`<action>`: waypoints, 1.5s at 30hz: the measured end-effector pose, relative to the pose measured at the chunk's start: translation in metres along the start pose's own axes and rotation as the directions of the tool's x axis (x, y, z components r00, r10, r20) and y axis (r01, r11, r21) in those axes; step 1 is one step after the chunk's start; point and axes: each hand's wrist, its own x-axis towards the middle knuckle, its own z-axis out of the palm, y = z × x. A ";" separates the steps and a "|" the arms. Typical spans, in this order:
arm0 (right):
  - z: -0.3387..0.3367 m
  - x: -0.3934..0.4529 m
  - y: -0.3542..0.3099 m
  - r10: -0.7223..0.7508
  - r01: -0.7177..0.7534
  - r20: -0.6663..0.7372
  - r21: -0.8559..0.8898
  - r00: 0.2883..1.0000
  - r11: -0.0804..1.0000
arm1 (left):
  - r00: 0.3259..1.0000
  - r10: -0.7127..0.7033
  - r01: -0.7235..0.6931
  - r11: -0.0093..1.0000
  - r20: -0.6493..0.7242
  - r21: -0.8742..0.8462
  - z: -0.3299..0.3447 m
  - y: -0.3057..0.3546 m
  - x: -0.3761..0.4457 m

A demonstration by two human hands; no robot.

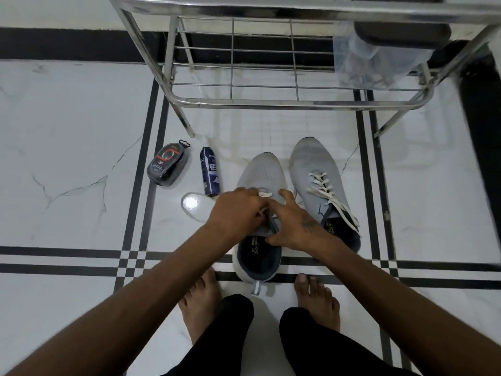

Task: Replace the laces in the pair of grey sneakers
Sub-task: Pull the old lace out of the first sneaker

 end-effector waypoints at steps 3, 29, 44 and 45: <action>0.000 0.001 0.001 0.005 -0.005 0.001 0.014 1.000 1.000 | 0.987 -0.149 0.140 0.983 0.066 0.120 -0.001 0.005 0.010; 0.002 -0.010 -0.002 0.018 -0.017 0.045 -0.016 0.999 1.000 | 0.874 -0.480 0.456 0.760 0.073 -0.462 0.010 -0.050 -0.017; 0.007 -0.002 -0.030 -0.203 0.119 -0.259 -0.308 0.944 0.944 | 0.983 -0.169 0.183 0.949 0.077 -0.257 0.030 0.001 -0.044; 0.007 0.000 -0.030 -0.232 0.132 -0.270 -0.343 0.935 0.930 | 0.981 -0.185 0.192 0.934 0.053 -0.300 0.031 0.000 -0.044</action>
